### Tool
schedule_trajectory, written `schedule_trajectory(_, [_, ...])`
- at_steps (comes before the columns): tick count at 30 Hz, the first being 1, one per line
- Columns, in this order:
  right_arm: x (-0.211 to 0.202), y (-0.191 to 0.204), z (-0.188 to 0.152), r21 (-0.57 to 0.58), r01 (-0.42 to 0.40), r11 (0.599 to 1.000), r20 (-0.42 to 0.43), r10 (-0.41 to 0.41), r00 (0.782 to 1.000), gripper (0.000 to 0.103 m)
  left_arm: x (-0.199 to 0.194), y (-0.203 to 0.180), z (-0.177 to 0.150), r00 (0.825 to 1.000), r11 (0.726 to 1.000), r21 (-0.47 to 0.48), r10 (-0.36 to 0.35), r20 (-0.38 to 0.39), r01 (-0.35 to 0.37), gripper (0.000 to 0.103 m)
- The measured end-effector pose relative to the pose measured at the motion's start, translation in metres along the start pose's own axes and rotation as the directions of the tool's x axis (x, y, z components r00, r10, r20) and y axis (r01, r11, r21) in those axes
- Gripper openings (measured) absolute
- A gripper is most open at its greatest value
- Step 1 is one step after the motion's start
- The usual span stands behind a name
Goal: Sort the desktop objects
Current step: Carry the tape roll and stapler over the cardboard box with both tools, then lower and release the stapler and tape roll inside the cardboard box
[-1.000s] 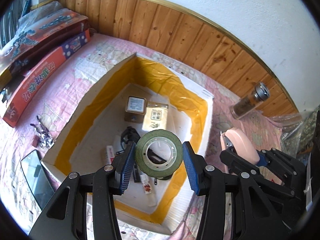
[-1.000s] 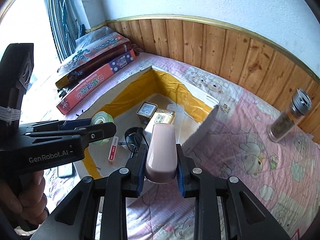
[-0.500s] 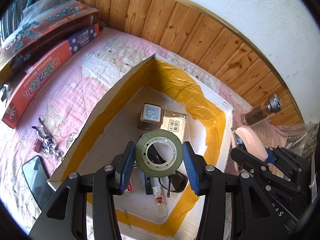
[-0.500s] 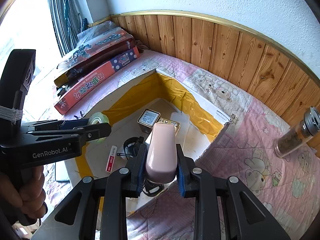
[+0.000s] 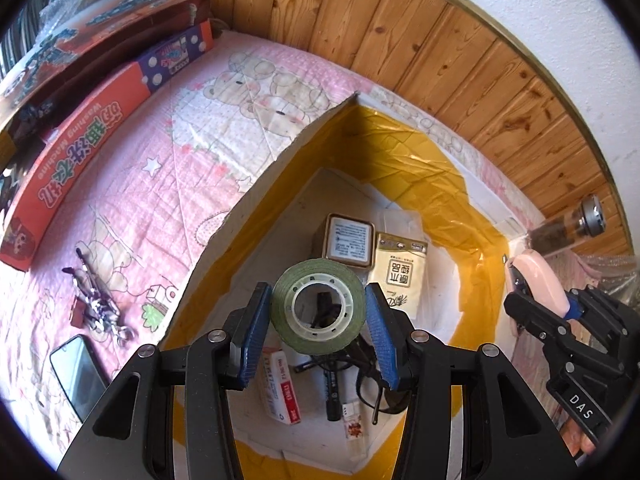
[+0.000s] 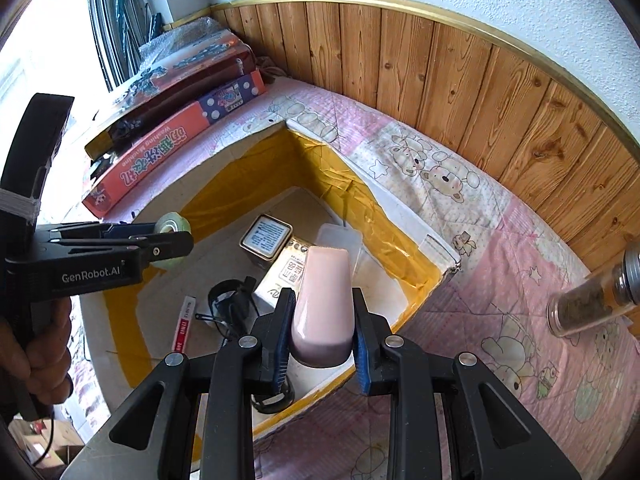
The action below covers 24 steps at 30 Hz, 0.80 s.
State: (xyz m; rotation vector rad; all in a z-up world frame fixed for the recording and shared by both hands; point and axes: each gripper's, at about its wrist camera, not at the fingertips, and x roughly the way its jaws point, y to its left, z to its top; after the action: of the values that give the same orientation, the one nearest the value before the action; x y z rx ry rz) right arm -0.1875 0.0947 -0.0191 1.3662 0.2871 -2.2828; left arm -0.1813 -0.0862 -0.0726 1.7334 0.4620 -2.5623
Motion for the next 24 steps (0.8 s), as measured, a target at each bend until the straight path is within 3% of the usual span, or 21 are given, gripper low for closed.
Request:
schedule_trajectory(15, [0.044, -0.018, 0.013, -0.05, -0.002, 0.999, -0.08, -0.002, 0.997, 0.028, 0.037, -0.011, 0.013, 0.993, 0.991, 0.084, 0.109, -0.053, -0.104, 0.049])
schedule_trajectory(24, [0.056, -0.031, 0.008, -0.053, -0.016, 0.998, -0.091, 0.011, 0.996, 0.03, 0.047, -0.013, 0.018, 0.992, 0.992, 0.076, 0.105, -0.07, -0.099, 0.05])
